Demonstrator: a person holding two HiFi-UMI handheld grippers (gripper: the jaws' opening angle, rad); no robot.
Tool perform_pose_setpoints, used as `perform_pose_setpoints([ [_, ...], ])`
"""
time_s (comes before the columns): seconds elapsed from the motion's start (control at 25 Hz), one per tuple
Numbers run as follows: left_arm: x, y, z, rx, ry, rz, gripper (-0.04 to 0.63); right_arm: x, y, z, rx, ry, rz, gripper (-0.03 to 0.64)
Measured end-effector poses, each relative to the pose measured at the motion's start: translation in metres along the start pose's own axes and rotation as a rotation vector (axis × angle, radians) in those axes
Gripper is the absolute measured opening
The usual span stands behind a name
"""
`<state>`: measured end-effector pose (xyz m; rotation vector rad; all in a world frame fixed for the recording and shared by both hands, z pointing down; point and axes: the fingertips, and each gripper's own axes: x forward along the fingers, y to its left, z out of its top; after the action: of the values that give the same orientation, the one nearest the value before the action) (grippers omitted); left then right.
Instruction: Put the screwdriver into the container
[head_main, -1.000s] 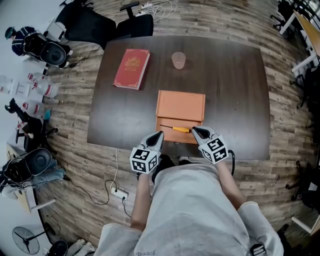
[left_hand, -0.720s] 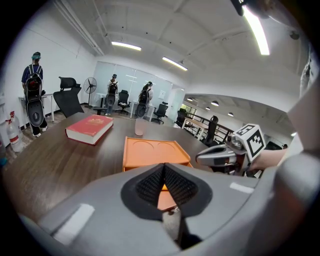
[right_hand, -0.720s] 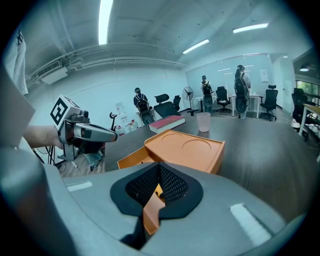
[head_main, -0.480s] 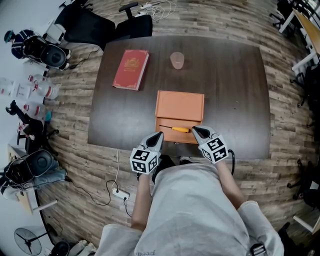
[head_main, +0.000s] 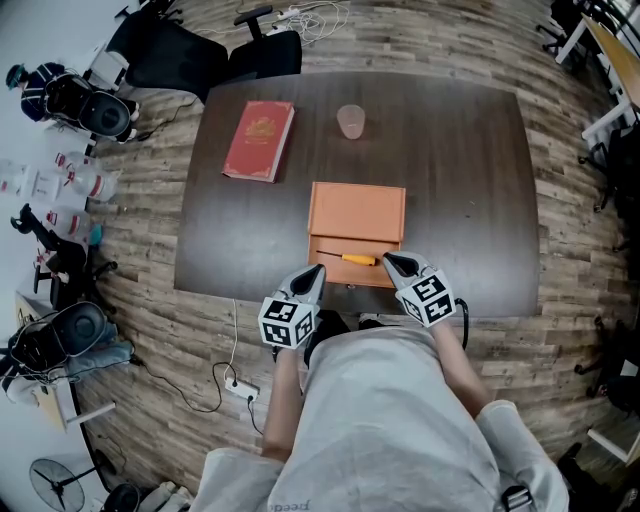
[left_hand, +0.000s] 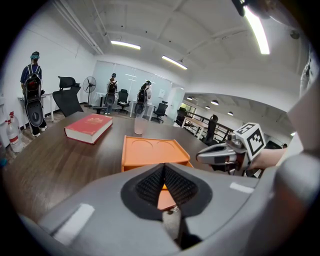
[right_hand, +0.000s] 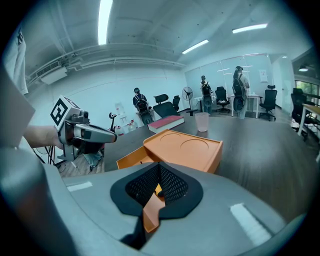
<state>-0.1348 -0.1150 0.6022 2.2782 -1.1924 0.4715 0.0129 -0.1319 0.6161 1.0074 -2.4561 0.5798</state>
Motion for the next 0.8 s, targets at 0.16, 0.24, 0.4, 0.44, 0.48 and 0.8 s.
perform_pose_setpoints([
  [0.16, 0.0005, -0.0004, 0.0001, -0.002, 0.001, 0.003, 0.054, 0.0, -0.0008, -0.0003, -0.003, 0.004, 0.002, 0.002],
  [0.24, 0.0009, 0.0001, -0.0003, -0.002, 0.001, 0.002, 0.054, 0.0008, -0.001, -0.001, -0.004, 0.004, 0.002, 0.002],
  [0.4, 0.0013, -0.0007, -0.0012, -0.001, 0.002, 0.001, 0.054, 0.0004, -0.0011, -0.0023, -0.007, 0.006, 0.001, 0.002],
  [0.44, 0.0015, -0.0011, -0.0013, 0.0, 0.002, 0.001, 0.054, 0.0002, -0.0012, -0.0025, -0.007, 0.005, 0.001, 0.002],
  [0.48, 0.0018, -0.0014, -0.0013, 0.0, 0.002, 0.0, 0.054, 0.0001, -0.0012, -0.0026, -0.007, 0.004, 0.001, 0.002],
  [0.8, 0.0033, -0.0023, -0.001, -0.001, 0.005, 0.0, 0.054, -0.0023, -0.0047, -0.0029, -0.002, 0.007, -0.004, 0.002],
])
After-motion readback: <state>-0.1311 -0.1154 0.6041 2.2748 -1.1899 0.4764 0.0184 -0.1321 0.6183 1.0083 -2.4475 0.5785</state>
